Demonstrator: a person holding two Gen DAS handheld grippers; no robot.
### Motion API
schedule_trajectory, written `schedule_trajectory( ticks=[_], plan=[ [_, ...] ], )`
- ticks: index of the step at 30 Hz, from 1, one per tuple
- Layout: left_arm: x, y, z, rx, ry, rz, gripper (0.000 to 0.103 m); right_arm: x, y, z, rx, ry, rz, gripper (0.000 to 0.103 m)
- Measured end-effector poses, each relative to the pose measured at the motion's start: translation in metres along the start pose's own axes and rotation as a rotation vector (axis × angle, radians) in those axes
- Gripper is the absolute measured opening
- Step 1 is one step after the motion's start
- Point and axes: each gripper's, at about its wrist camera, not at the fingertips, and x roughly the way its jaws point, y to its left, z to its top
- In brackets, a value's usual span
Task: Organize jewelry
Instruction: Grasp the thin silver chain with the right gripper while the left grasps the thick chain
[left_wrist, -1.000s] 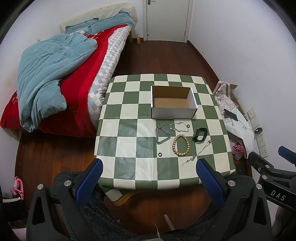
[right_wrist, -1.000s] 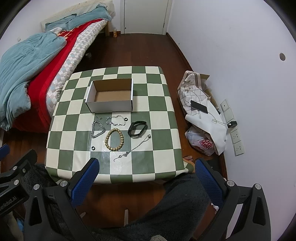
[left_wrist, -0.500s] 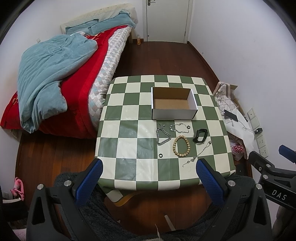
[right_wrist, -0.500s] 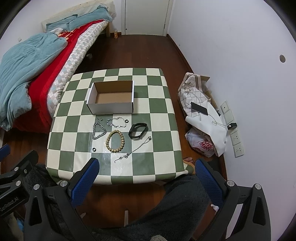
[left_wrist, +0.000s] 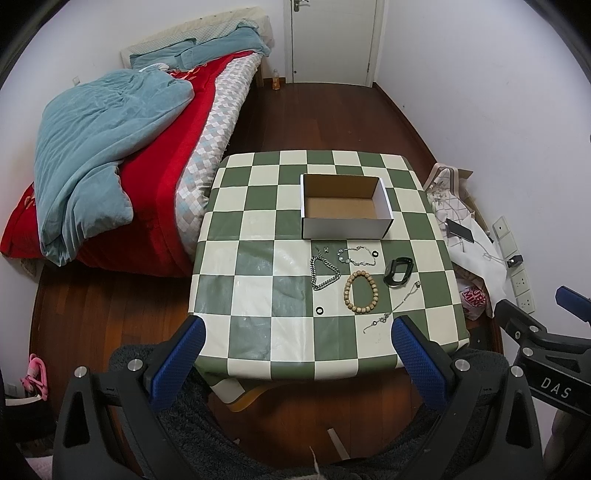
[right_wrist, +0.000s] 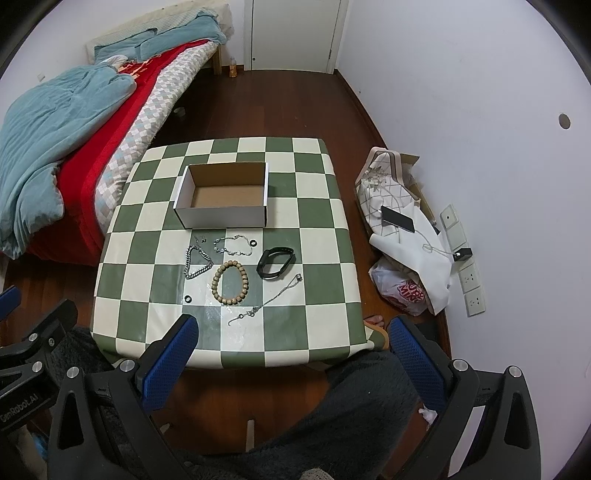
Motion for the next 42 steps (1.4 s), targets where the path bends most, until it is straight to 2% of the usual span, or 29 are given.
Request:
schedule_trajectory(
  ticks=[6, 9, 11, 16, 17, 21, 23, 25, 28, 31, 36, 39, 40, 42],
  plan=[
    [-0.001, 0.000, 0.002, -0.002, -0.001, 0.002, 0.103, 0.000, 0.001, 0.001, 0.001, 0.001, 0.002, 0.103],
    [0.005, 0.000, 0.009, 0.007, -0.021, 0.034, 0.103, 0.000, 0.001, 0.001, 0.004, -0.001, 0.000, 0.103],
    [0.019, 0.003, 0.012, 0.016, -0.048, 0.083, 0.103, 0.002, -0.001, 0.005, 0.018, 0.000, 0.000, 0.103],
    [0.062, 0.008, 0.029, 0.053, -0.114, 0.269, 0.103, 0.035, -0.015, 0.011, 0.080, 0.019, 0.013, 0.103],
    [0.078, 0.007, 0.034, 0.070, -0.105, 0.310, 0.103, 0.047, -0.019, 0.011, 0.100, 0.028, 0.016, 0.103],
    [0.124, 0.007, 0.036, 0.125, -0.072, 0.394, 0.103, 0.105, -0.033, 0.009, 0.183, 0.076, 0.032, 0.103],
    [0.148, 0.007, 0.036, 0.155, -0.051, 0.425, 0.103, 0.139, -0.039, 0.009, 0.225, 0.112, 0.044, 0.099],
    [0.169, 0.004, 0.034, 0.187, -0.020, 0.449, 0.103, 0.170, -0.040, 0.005, 0.247, 0.148, 0.038, 0.088],
    [0.198, 0.001, 0.034, 0.219, 0.012, 0.483, 0.103, 0.221, -0.042, 0.000, 0.298, 0.216, 0.043, 0.079],
    [0.218, -0.003, 0.035, 0.244, 0.033, 0.508, 0.103, 0.260, -0.046, -0.007, 0.369, 0.245, 0.059, 0.075],
    [0.251, -0.007, 0.041, 0.256, 0.074, 0.518, 0.103, 0.298, -0.039, -0.013, 0.412, 0.230, 0.049, 0.074],
    [0.266, -0.008, 0.045, 0.245, 0.100, 0.503, 0.103, 0.317, -0.025, -0.012, 0.386, 0.233, 0.021, 0.061],
    [0.270, -0.008, 0.047, 0.239, 0.111, 0.492, 0.103, 0.319, -0.021, -0.012, 0.376, 0.214, -0.005, 0.051],
    [0.280, -0.009, 0.049, 0.216, 0.148, 0.453, 0.103, 0.321, -0.014, -0.011, 0.351, 0.167, -0.039, 0.045]
  ],
)
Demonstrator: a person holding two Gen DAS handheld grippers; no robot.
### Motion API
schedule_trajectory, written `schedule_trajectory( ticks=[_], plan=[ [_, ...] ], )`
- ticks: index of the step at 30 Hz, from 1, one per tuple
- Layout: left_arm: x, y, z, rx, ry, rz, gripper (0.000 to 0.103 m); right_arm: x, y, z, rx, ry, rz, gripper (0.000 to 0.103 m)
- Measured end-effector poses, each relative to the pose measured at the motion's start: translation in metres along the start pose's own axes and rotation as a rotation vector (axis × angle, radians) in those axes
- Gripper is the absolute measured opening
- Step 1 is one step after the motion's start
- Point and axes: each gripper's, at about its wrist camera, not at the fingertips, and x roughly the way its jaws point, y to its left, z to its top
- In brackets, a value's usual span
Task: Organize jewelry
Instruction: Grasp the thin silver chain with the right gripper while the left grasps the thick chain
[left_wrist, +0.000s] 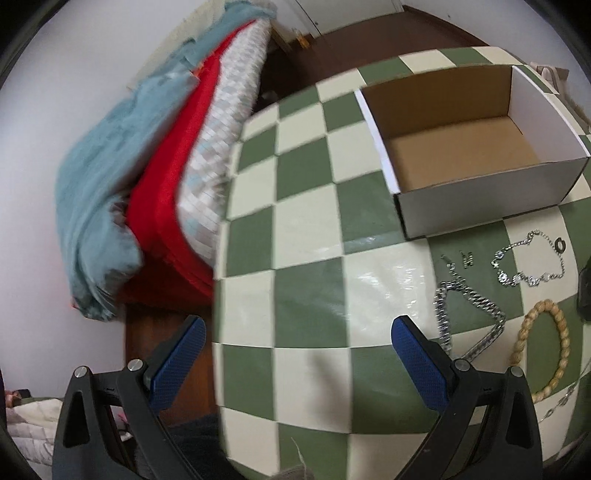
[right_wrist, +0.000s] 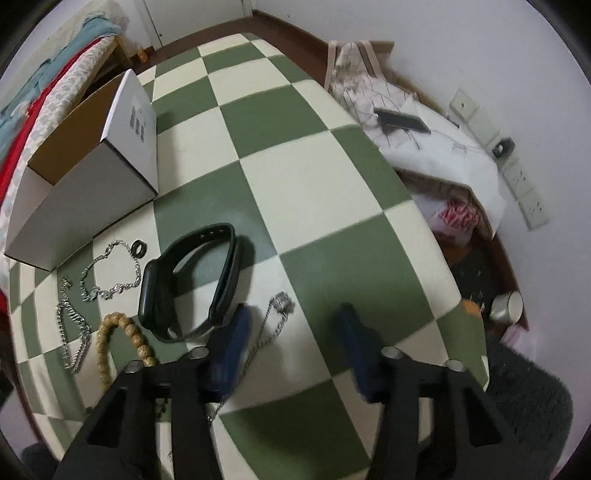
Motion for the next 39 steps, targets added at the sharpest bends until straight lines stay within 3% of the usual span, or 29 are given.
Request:
schedule_trajectory(
  ticks=[3, 7, 8, 10, 13, 15, 18, 22, 31, 34, 35, 36, 37, 38, 39],
  plan=[
    [0.017, -0.011, 0.006, 0.010, 0.067, -0.099, 0.103, 0.002, 0.001, -0.001, -0.020, -0.068, -0.003, 0.013],
    [0.035, -0.031, 0.008, 0.063, 0.102, -0.144, 0.098, 0.002, -0.013, -0.001, -0.010, -0.058, 0.011, 0.013],
    [0.032, -0.031, 0.009, 0.045, 0.070, -0.163, 0.090, 0.003, -0.019, -0.001, 0.003, -0.053, 0.017, 0.013],
    [0.032, -0.035, 0.012, 0.048, 0.065, -0.183, 0.085, 0.004, -0.032, -0.001, 0.024, -0.040, 0.027, 0.013],
    [0.027, -0.040, 0.015, 0.056, 0.034, -0.253, 0.049, -0.001, -0.045, 0.000, 0.030, -0.027, 0.042, 0.013],
    [0.023, -0.046, 0.013, 0.063, 0.023, -0.333, 0.008, -0.001, -0.049, -0.002, 0.016, -0.020, 0.045, 0.013],
    [0.020, -0.051, 0.009, 0.079, 0.015, -0.337, 0.000, -0.004, -0.052, -0.007, 0.015, -0.018, 0.053, 0.013],
    [0.020, -0.041, 0.002, 0.020, 0.041, -0.374, 0.000, -0.013, -0.051, -0.008, 0.015, -0.032, 0.070, 0.013],
    [-0.011, 0.007, -0.009, -0.071, -0.013, -0.408, 0.000, -0.050, -0.052, -0.004, 0.024, -0.076, 0.154, 0.013],
    [-0.001, 0.016, -0.002, -0.148, 0.018, -0.549, 0.004, -0.060, -0.052, -0.002, 0.020, -0.087, 0.168, 0.013],
    [0.006, 0.015, 0.000, -0.164, 0.034, -0.595, 0.007, -0.064, -0.052, -0.002, 0.020, -0.094, 0.173, 0.013],
    [0.011, 0.011, 0.000, -0.164, 0.053, -0.618, 0.020, -0.066, -0.051, -0.002, 0.020, -0.097, 0.173, 0.013],
    [0.018, 0.005, 0.003, -0.156, 0.078, -0.622, 0.030, -0.068, -0.052, -0.002, 0.020, -0.098, 0.174, 0.013],
    [0.024, -0.003, 0.004, -0.141, 0.102, -0.616, 0.047, -0.069, -0.051, -0.001, 0.021, -0.099, 0.176, 0.013],
    [0.028, -0.011, 0.004, -0.120, 0.107, -0.604, 0.050, -0.070, -0.050, -0.001, 0.023, -0.099, 0.178, 0.013]
  ],
)
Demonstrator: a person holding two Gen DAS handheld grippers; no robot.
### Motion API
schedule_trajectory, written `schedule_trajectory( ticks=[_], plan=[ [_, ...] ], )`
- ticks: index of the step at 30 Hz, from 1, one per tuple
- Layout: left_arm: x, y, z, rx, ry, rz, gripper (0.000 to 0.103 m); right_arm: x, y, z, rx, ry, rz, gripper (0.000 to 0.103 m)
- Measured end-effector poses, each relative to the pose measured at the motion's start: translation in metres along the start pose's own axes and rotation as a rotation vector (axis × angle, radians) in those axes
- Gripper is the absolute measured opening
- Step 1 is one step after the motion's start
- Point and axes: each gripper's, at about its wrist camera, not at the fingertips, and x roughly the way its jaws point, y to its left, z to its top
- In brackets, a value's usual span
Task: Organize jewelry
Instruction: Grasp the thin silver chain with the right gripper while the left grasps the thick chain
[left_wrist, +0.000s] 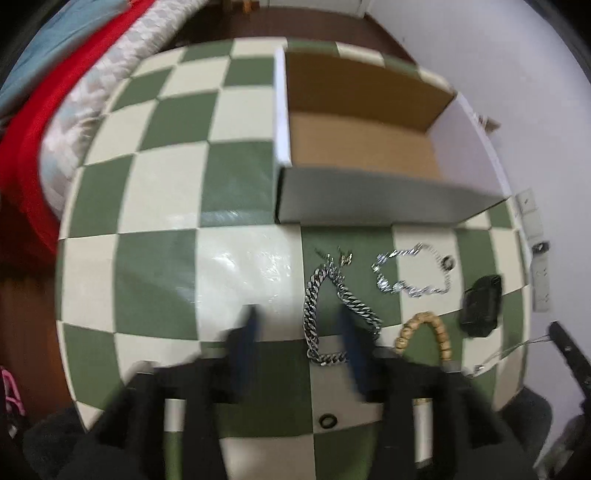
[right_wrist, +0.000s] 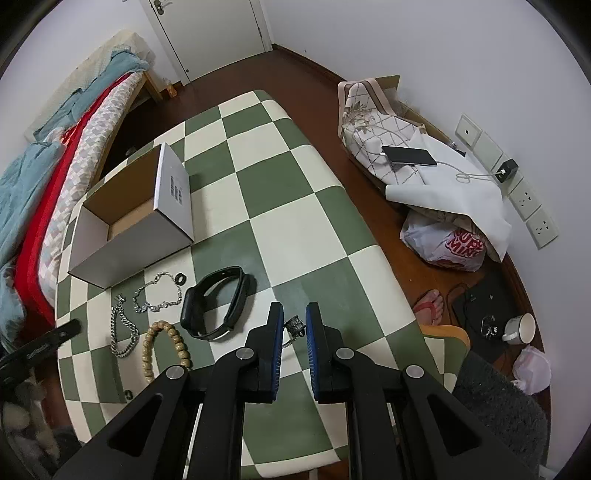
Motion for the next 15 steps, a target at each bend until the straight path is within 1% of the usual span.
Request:
schedule_trajectory(
  ticks=[1, 3, 4, 5, 6, 7, 8, 10, 13, 15],
  plan=[
    [0.005, -0.007, -0.002, 0.025, 0.007, 0.024, 0.050, 0.000, 0.000, 0.000, 0.001, 0.001, 0.001, 0.013],
    [0.017, -0.022, -0.005, 0.114, 0.017, 0.085, 0.051, 0.000, 0.001, 0.000, 0.002, 0.005, 0.001, 0.013],
    [0.017, -0.029, -0.007, 0.153, -0.014, 0.108, 0.048, 0.001, 0.000, -0.001, 0.002, 0.008, 0.001, 0.013],
    [0.017, -0.036, -0.010, 0.192, -0.039, 0.119, 0.042, 0.001, 0.001, -0.002, 0.003, 0.011, 0.000, 0.013],
    [0.016, -0.040, -0.012, 0.208, -0.056, 0.094, 0.020, 0.002, 0.000, -0.002, 0.003, 0.013, -0.001, 0.013],
    [0.016, -0.042, -0.014, 0.211, -0.064, 0.066, 0.010, 0.003, -0.001, -0.003, 0.005, 0.014, -0.002, 0.013],
    [0.016, -0.045, -0.016, 0.223, -0.071, 0.078, 0.006, 0.003, 0.000, -0.003, 0.005, 0.015, -0.003, 0.013],
    [0.017, -0.047, -0.019, 0.239, -0.077, 0.086, 0.006, 0.004, 0.000, -0.002, 0.001, 0.016, -0.008, 0.013],
    [0.013, -0.037, -0.024, 0.194, -0.056, 0.068, 0.005, 0.006, 0.001, -0.001, -0.002, 0.013, -0.012, 0.013],
    [0.003, -0.024, -0.030, 0.155, -0.066, 0.059, 0.005, 0.004, 0.002, 0.000, -0.004, 0.009, -0.010, 0.013]
  ],
)
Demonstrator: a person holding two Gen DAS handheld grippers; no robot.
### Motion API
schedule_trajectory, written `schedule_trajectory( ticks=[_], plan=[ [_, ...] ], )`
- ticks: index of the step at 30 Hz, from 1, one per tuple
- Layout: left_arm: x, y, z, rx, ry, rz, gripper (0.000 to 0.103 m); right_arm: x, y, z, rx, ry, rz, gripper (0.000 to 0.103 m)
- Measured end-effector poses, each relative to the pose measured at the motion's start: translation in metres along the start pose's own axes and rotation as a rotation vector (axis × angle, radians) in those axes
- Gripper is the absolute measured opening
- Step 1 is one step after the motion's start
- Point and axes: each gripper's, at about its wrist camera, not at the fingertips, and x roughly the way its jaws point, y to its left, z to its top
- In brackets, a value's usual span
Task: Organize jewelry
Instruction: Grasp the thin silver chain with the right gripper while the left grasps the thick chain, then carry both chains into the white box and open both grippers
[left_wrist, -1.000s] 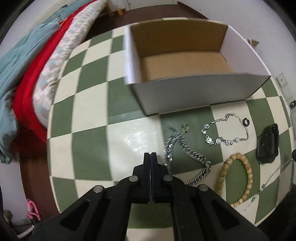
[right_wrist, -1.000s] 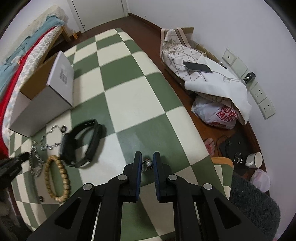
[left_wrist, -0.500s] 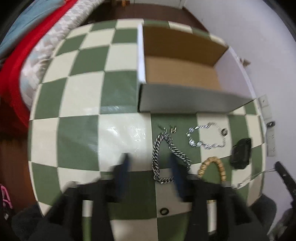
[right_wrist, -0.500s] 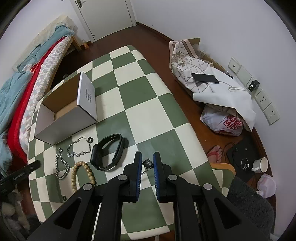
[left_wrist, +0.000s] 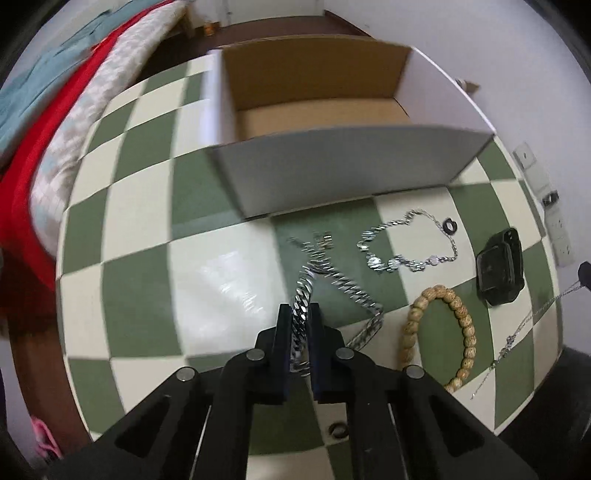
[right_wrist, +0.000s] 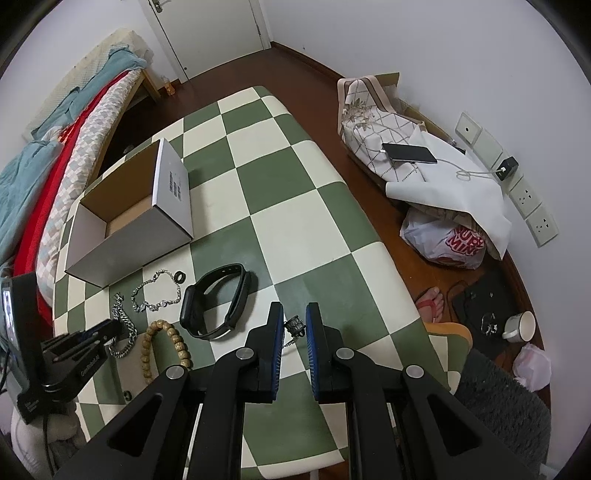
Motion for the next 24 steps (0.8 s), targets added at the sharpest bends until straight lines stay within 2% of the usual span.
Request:
schedule_trajectory(
  ticks=[5, 10, 14, 24],
  plan=[
    [-0.029, 0.015, -0.013, -0.074, -0.048, -0.042, 0.005, -0.008, 0.001, 0.003, -0.004, -0.022, 0.010, 0.013],
    [-0.058, 0.021, -0.019, -0.086, -0.093, -0.057, 0.005, -0.012, 0.001, 0.004, 0.003, -0.027, 0.022, 0.013],
    [-0.078, 0.026, -0.005, -0.085, -0.145, -0.043, 0.005, -0.019, 0.002, 0.004, 0.001, -0.034, 0.032, 0.013],
    [-0.129, 0.022, 0.016, -0.090, -0.236, -0.075, 0.005, -0.052, 0.024, 0.015, -0.061, -0.071, 0.091, 0.013]
  ],
)
